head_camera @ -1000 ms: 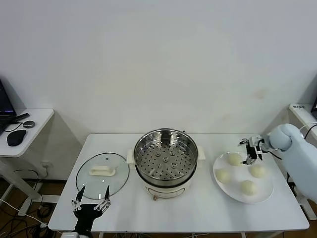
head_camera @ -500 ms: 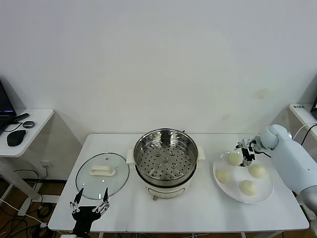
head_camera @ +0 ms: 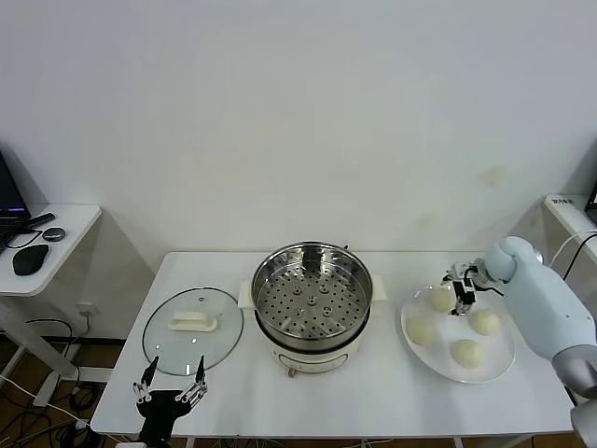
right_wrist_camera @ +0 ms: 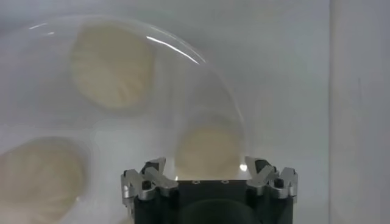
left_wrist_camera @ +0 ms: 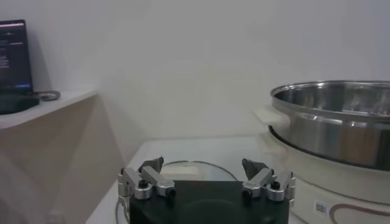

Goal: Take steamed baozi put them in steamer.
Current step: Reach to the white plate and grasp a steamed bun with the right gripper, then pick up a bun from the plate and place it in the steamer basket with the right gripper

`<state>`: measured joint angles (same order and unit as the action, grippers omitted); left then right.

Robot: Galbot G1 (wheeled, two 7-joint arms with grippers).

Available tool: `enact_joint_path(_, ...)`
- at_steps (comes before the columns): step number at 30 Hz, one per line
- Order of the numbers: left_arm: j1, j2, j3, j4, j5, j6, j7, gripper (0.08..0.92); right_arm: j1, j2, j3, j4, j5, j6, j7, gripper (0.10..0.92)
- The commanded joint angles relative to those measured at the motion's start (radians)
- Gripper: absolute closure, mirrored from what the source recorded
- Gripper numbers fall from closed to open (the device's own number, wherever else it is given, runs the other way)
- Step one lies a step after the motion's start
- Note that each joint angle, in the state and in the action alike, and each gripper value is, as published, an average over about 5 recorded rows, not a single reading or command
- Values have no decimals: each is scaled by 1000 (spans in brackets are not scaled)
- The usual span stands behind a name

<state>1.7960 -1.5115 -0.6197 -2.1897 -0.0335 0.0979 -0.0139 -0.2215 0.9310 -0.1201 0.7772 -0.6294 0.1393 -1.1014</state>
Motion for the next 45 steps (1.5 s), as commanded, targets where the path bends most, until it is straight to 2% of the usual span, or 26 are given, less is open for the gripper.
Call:
enact_joint_path(1,0,1,1,4,0,0,0,177,1,11,7,-22,-26,5,7,203)
enact_joint_path(11,1,0,3,6,1,0,0,177,-9,16,20,-30,-32,4,19,212)
enact_joint_path(29,-3,-1,6,11,1,0,-1,177,13,10,20,-28,13,-3,25,408)
enact_joint_path(37,-20,-6,12,25,4,2,-16,177,176,-32,-121,65,206,-47,-48,431)
enact_joint_path(45,-36,-3,17,21,11,5,-33,177,493,78,-357,117,437,-50,-160,431)
